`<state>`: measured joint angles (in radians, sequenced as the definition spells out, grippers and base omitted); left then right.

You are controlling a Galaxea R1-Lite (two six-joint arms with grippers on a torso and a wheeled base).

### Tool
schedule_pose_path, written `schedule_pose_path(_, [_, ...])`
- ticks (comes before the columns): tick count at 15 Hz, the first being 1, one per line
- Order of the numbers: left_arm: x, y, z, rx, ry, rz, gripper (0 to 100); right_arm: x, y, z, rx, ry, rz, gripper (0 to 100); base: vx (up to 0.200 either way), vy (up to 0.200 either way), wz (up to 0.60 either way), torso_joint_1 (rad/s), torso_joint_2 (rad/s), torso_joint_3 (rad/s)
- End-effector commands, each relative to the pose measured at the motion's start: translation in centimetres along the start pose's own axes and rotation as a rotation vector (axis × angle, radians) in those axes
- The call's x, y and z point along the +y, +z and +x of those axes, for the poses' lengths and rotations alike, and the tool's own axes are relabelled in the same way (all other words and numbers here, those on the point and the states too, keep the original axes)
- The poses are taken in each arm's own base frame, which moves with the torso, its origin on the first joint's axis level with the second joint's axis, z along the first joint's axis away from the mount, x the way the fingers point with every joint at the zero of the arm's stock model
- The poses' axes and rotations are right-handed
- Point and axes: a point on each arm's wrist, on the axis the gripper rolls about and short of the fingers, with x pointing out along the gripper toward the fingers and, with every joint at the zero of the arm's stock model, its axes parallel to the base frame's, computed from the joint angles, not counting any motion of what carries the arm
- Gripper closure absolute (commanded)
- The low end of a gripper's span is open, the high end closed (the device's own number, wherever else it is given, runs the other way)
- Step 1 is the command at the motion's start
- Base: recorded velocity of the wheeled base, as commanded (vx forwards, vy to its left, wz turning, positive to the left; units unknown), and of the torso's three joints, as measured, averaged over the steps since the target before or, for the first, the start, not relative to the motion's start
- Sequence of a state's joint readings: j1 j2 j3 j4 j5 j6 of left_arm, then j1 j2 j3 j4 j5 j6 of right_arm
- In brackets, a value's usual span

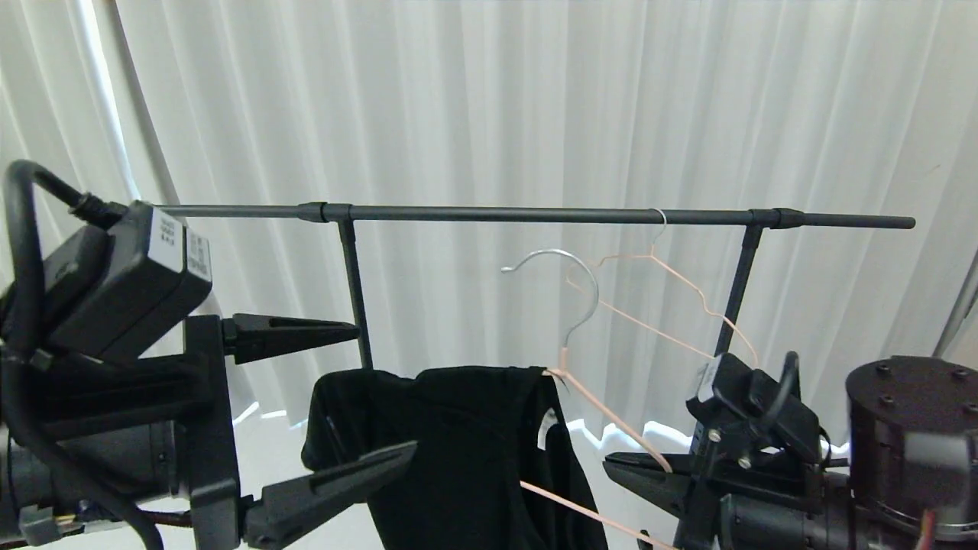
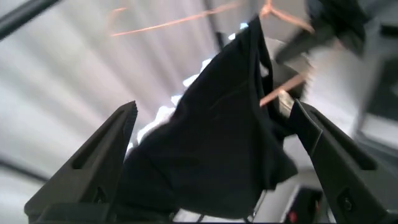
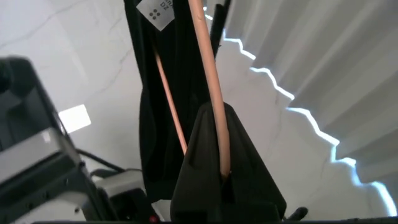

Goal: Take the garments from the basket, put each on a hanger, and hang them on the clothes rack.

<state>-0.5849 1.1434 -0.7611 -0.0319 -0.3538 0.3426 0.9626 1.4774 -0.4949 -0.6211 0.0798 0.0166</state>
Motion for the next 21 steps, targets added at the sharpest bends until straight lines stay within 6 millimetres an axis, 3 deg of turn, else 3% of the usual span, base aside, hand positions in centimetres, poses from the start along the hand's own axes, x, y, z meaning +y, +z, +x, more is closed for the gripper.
schedule_pose_path(1, [-0.2,-1.5,0.7,0.037,-0.072,0.012,0,0.2,-0.5,-2.2,-0.027,0.034,-0.054,100,0.0,0.0,0.0,0.0,0.0,0.0])
schedule_pose_path(4, [-0.8,-3.1,2.0,0.075,-0.196,0.031,0,0.5,-1.0,-3.0,-0.026,0.05,-0.087,100,0.0,0.0,0.0,0.0,0.0,0.0])
schedule_pose_path(8, [-1.2,-3.7,4.1,0.127,-0.281,0.014,0,1.9,-1.1,-3.1,-0.026,0.114,-0.118,100,0.0,0.0,0.0,0.0,0.0,0.0])
schedule_pose_path(13, [-2.7,-4.6,4.4,0.155,-0.358,0.024,0,2.5,-1.1,-2.8,-0.025,0.141,-0.141,100,0.0,0.0,0.0,0.0,0.0,0.0])
schedule_pose_path(14, [-2.7,-4.7,4.4,0.158,-0.357,0.022,100,2.5,-1.0,-2.9,-0.028,0.142,-0.141,100,0.0,0.0,0.0,0.0,0.0,0.0])
schedule_pose_path(21, [-3.0,-5.4,4.2,0.178,-0.361,0.016,100,2.5,-0.6,-2.9,-0.072,0.139,-0.139,100,0.0,0.0,0.0,0.0,0.0,0.0])
